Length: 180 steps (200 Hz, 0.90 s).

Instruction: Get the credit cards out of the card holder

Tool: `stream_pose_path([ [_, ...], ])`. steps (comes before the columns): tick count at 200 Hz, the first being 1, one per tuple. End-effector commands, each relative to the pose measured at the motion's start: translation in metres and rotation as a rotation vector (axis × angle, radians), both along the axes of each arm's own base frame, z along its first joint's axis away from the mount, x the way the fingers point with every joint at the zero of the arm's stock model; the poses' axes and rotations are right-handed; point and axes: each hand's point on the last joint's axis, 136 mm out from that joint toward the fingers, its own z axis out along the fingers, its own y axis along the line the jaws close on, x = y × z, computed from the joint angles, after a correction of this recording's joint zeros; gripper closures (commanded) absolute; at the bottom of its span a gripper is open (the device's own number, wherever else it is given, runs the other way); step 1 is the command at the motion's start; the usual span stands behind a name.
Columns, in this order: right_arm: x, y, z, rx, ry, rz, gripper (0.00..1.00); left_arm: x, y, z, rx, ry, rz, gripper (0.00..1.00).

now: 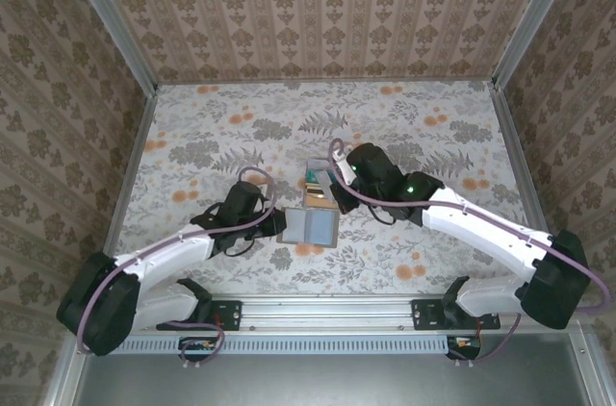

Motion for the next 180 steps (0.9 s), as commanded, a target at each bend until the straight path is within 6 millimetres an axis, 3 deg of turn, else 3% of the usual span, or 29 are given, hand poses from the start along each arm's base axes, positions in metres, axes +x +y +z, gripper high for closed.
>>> stream_pose_path([
  [1, 0.013, -0.014, -0.002, -0.278, -0.112, 0.135, 1.0, -0.004, 0.01, 0.001, 0.012, -0.022, 0.005, 0.76],
  [10, 0.018, -0.011, 0.006, -0.311, -0.154, 0.177, 1.0, -0.006, 0.011, 0.003, 0.006, -0.032, 0.003, 0.69],
  [15, 0.023, -0.008, 0.0, -0.348, -0.155, 0.198, 1.0, -0.007, 0.011, 0.006, 0.0, -0.043, 0.002, 0.64],
  [48, 0.046, 0.0, 0.001, -0.516, -0.233, 0.316, 1.0, -0.011, 0.021, 0.017, -0.008, -0.086, 0.023, 0.13],
  [65, 0.055, 0.002, -0.003, -0.583, -0.247, 0.367, 1.0, -0.013, 0.027, 0.021, -0.012, -0.107, 0.041, 0.01],
  [122, 0.074, 0.009, -0.015, -0.669, -0.254, 0.538, 1.0, -0.016, 0.042, 0.018, 0.007, -0.131, 0.084, 0.0],
  [180, 0.093, 0.009, -0.04, -0.692, -0.174, 0.584, 1.0, -0.017, 0.046, 0.015, 0.02, -0.125, 0.095, 0.0],
])
